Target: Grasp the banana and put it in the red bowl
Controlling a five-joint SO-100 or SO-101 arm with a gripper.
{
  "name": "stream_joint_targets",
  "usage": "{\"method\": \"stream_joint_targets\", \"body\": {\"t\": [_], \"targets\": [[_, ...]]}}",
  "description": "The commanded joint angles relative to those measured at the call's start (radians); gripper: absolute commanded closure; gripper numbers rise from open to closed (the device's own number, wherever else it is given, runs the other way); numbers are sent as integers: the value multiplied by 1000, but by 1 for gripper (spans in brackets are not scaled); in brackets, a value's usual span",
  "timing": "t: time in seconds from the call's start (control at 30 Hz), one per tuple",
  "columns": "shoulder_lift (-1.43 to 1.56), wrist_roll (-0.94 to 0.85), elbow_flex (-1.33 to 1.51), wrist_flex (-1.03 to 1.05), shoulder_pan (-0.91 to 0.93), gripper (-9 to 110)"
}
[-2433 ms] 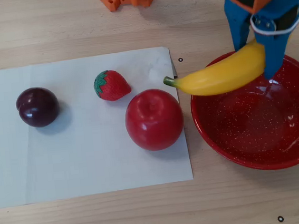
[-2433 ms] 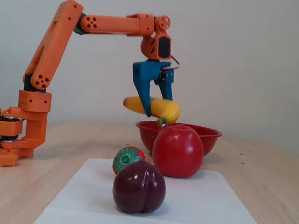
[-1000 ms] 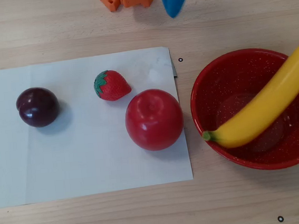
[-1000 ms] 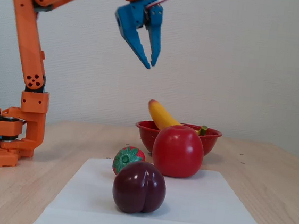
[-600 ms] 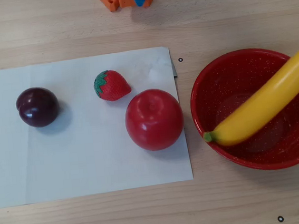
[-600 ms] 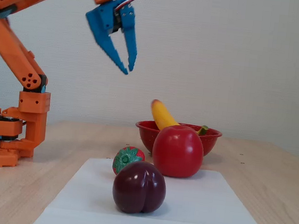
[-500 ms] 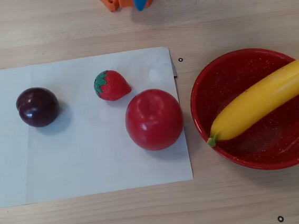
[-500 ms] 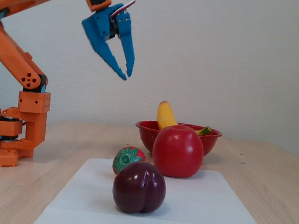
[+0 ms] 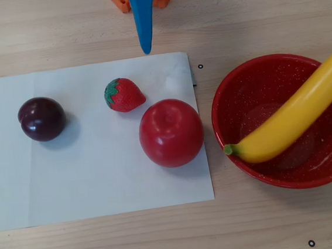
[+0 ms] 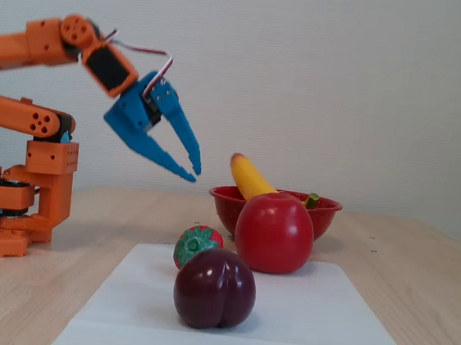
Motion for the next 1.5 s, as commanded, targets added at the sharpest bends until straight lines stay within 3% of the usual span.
{"method": "stream_joint_targets", "body": {"t": [0.0, 0.23, 0.37, 0.5, 0.93, 1.3, 1.47], "targets": [[72, 15, 23, -87, -25, 101], [232, -8, 236, -201, -29, 101], [284, -186, 311, -229, -49, 101], [284, -126, 457, -345, -41, 101], [285, -140, 457, -40, -21, 101], [284, -166, 457, -31, -23, 101], [284, -295, 457, -55, 17, 101]]}}
